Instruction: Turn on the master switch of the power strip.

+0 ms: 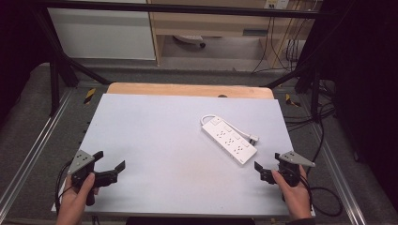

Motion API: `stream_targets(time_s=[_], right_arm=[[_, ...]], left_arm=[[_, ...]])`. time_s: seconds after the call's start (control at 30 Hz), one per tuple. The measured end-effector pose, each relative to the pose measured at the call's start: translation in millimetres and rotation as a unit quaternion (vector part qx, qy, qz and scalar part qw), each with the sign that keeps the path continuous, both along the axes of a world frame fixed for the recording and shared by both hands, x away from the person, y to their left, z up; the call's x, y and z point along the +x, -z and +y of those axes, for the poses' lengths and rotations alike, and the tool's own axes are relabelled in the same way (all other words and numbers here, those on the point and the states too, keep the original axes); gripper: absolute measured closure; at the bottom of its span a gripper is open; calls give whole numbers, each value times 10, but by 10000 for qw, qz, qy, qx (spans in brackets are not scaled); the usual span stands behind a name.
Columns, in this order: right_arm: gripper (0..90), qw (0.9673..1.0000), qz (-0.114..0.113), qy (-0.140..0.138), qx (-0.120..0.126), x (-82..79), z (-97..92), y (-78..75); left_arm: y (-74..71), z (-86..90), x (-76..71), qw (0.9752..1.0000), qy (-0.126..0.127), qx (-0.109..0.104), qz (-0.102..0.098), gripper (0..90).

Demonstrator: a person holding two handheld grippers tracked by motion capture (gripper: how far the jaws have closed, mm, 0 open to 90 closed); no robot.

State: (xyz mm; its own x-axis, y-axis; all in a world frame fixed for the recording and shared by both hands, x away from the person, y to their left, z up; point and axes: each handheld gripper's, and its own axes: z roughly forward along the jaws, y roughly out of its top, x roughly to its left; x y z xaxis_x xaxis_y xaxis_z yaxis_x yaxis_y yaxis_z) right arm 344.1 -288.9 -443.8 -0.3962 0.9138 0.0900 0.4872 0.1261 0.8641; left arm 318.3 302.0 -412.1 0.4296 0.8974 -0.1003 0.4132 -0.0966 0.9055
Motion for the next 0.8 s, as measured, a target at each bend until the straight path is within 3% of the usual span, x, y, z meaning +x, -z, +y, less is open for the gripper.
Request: stream_targets(time_s=[0.27,0.37,0.43,0.63,0.8], right_arm=[[58,9999,-130,-49,8,-6,55,-38],[47,9999,-82,-74,62,6,73,-48],[43,9999,-2,-17,110,34,97,-70],[30,9999,-50,-28,136,103,171,-181],[59,9996,-105,-170,213,215,223,-290]], left_arm=[[4,-1,4,10000,13,43,-32,58],[8,-15,2,10000,54,53,-44,58],[10,-17,4,9999,82,76,-34,58],[28,-46,24,9998,149,102,-18,58],[28,-44,18,9998,172,107,-18,58]])
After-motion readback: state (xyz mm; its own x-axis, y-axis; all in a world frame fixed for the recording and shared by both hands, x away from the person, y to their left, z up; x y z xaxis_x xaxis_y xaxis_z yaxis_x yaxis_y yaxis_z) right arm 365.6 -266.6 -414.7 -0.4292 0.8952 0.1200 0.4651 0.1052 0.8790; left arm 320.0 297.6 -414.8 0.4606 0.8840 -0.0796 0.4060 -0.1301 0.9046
